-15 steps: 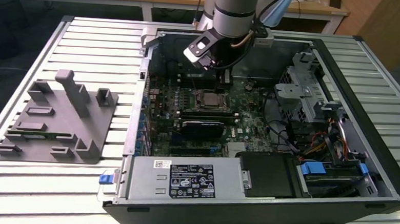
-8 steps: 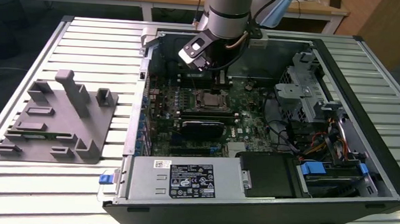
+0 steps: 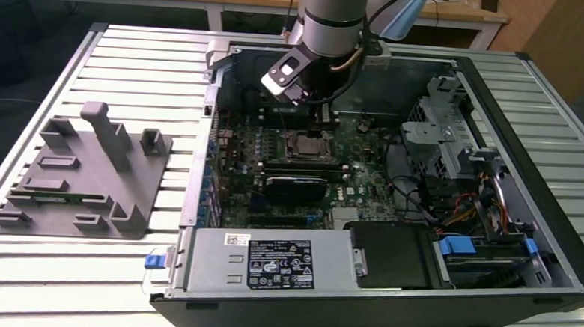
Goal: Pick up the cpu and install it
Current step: 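Close the cpu cover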
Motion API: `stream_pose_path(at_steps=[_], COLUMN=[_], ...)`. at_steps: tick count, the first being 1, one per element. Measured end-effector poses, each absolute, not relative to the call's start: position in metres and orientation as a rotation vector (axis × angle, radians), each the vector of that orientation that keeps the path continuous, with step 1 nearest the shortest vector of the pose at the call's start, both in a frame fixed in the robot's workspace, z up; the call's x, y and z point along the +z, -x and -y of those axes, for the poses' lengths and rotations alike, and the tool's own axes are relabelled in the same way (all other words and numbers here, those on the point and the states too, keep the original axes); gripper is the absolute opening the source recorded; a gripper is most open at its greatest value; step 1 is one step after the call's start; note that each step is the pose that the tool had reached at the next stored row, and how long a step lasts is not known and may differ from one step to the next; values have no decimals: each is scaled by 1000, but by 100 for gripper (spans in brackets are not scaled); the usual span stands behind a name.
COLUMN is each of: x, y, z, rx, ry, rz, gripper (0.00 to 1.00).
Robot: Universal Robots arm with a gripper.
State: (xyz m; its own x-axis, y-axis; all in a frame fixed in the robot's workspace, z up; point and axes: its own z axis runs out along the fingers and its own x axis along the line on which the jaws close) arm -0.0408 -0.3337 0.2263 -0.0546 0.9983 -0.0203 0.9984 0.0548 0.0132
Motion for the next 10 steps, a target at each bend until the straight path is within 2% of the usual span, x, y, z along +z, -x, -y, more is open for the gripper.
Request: stream_pose_path(at_steps=[10], x=[226], y=[41], z=[334], rx=[-5], ry=[-1913], rz=[-2460], gripper=[11])
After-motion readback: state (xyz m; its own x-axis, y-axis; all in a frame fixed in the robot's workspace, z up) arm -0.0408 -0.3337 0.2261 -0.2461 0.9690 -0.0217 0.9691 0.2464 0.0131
